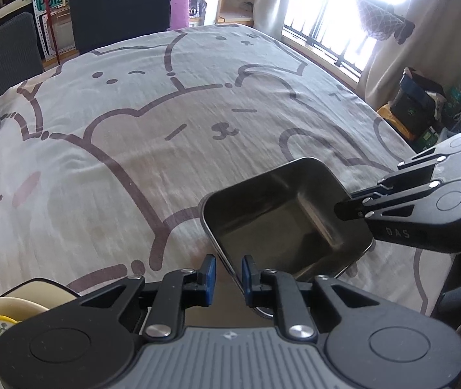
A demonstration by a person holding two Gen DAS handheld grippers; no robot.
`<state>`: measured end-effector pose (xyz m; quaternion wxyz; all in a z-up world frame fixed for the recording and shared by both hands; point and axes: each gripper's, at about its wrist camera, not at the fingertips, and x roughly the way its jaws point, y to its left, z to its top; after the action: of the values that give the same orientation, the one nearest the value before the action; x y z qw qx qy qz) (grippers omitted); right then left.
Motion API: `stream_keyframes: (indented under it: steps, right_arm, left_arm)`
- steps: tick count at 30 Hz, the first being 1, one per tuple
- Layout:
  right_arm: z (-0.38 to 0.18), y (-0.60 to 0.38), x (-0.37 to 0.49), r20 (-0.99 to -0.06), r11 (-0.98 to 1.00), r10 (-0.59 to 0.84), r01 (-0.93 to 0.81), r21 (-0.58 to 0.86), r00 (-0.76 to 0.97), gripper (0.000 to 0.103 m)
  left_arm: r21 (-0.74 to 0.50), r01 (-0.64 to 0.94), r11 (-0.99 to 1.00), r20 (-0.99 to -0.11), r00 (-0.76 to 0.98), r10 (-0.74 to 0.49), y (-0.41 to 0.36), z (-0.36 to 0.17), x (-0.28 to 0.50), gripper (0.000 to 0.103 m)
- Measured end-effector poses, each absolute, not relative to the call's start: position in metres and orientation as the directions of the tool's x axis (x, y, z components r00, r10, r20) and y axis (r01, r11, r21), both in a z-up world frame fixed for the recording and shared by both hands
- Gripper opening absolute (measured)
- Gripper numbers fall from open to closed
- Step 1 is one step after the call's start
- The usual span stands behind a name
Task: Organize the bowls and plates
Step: 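Lift the smaller steel tray with both grippers and carry it over the first tray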
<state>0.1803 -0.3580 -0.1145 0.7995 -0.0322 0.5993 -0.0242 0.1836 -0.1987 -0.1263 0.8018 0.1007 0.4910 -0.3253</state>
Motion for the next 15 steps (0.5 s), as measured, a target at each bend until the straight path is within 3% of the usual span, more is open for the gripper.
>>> stream_keyframes:
  steps: [15]
  right_arm:
    - [-0.115, -0.359, 0.190, -0.939, 0.995, -0.098, 0.027, -0.094, 0.331, 0.007]
  left_arm:
    - [-0.167, 0.575, 0.801, -0.843, 0.337, -0.419, -0.203, -0.127, 0.198, 0.018]
